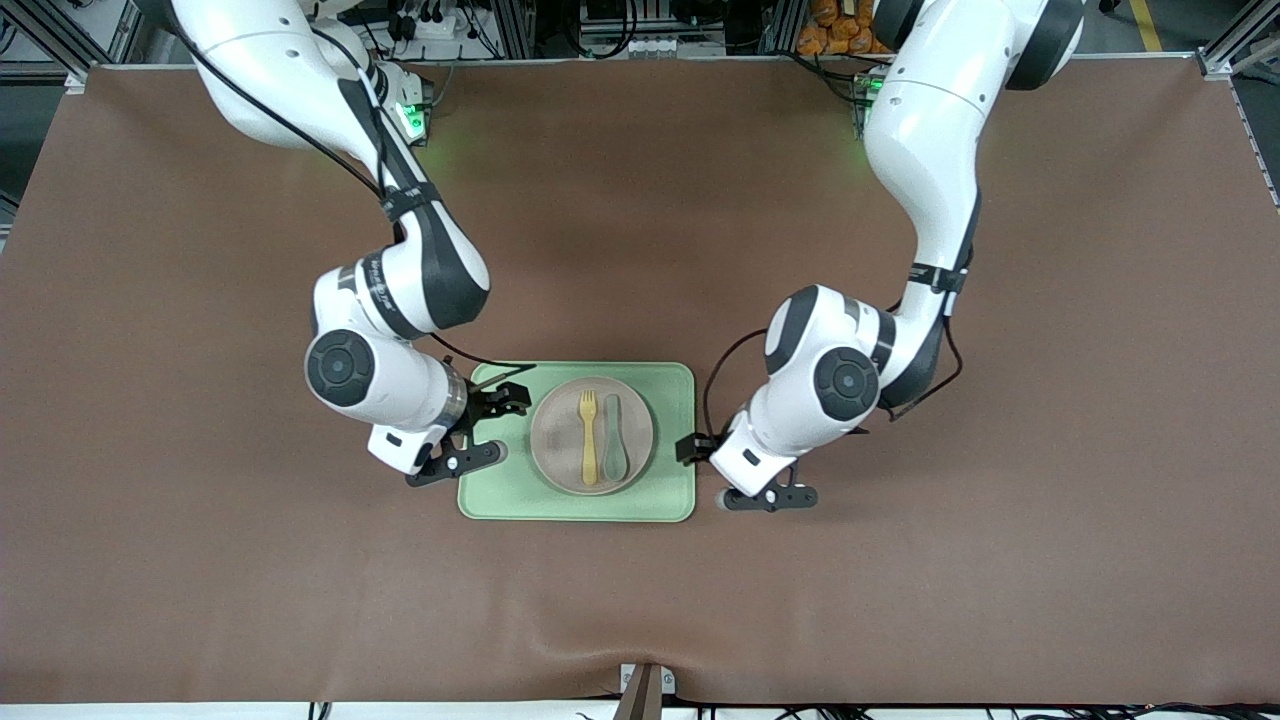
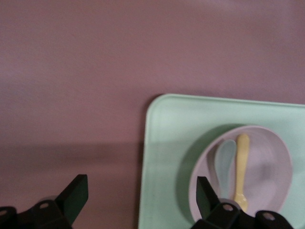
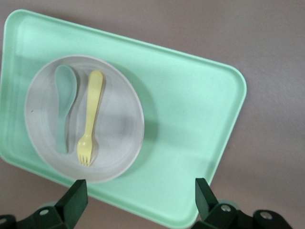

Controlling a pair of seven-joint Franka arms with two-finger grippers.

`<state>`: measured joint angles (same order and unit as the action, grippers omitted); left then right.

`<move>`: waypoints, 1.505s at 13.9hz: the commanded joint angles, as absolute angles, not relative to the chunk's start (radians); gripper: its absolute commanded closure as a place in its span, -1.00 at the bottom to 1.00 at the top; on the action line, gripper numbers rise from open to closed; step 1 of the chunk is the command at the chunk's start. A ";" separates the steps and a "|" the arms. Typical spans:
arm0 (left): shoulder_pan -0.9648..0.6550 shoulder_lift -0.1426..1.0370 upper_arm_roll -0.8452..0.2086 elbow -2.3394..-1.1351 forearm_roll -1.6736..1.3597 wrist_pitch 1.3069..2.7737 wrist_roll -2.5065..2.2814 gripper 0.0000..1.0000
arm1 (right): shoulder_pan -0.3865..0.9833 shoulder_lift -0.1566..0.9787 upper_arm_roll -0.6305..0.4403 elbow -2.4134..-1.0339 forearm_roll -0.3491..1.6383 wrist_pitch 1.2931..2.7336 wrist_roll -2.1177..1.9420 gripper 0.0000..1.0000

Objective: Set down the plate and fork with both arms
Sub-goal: 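Grasp the yellow fork with the right gripper while the left gripper withdraws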

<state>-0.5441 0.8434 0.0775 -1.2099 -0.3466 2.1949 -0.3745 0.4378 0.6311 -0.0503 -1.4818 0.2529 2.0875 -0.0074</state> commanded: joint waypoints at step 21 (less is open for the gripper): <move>-0.169 0.329 0.123 -1.314 0.008 1.539 -0.012 -1.00 | 0.650 0.833 -0.069 -1.457 -0.021 2.373 0.477 -1.00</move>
<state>-0.1707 0.4243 0.1052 -1.2287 -0.0142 1.5684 -0.0280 0.6395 0.8168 -0.0602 -1.4763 0.0078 2.3723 0.4477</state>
